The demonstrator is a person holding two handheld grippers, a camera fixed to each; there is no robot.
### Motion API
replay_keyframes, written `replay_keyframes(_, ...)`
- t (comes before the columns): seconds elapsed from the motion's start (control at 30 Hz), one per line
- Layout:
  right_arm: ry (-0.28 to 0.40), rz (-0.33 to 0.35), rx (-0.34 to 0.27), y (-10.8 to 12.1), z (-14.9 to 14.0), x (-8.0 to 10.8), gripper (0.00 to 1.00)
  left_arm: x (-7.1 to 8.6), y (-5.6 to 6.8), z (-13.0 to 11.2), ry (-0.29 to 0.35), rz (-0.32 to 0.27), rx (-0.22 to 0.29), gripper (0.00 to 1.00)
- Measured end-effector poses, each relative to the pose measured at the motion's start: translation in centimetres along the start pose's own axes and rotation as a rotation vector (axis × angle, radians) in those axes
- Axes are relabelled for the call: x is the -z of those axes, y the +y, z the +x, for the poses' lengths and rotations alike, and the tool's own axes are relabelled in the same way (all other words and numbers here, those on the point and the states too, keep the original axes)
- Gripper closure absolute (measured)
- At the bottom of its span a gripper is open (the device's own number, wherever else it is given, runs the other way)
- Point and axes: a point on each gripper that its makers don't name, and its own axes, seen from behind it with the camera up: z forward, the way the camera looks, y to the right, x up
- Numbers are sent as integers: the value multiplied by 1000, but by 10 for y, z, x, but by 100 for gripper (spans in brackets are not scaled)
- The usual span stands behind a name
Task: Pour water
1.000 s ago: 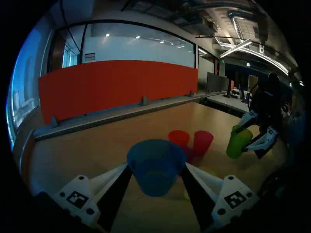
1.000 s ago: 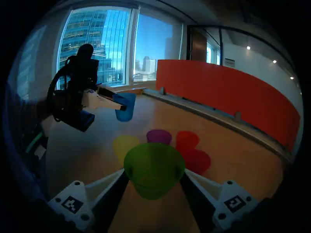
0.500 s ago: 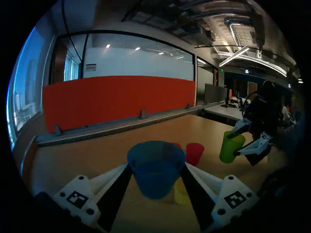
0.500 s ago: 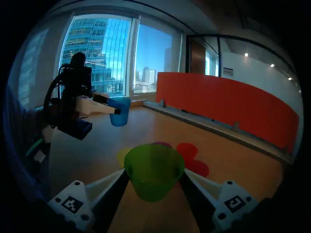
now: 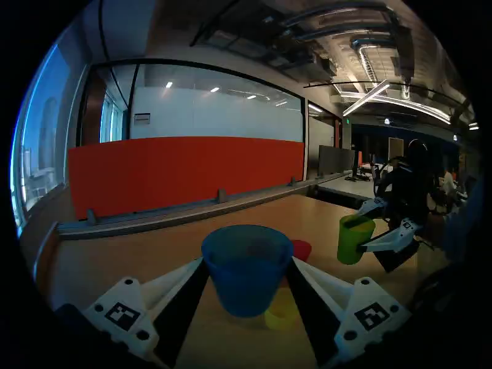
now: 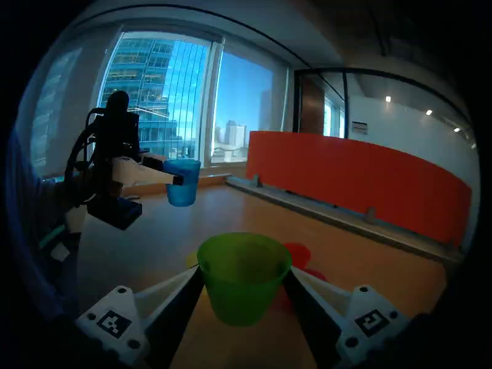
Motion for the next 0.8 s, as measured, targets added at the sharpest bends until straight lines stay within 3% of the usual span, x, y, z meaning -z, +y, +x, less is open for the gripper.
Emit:
replay_keyframes(0.4, 20, 0, 5, 2, 9, 0, 10, 10, 9, 20, 49, -2, -28, 16)
replay_keyframes(0.8, 37, 36, 37, -11, 23, -7, 10, 22, 21, 47, 102, 15, -124, 16)
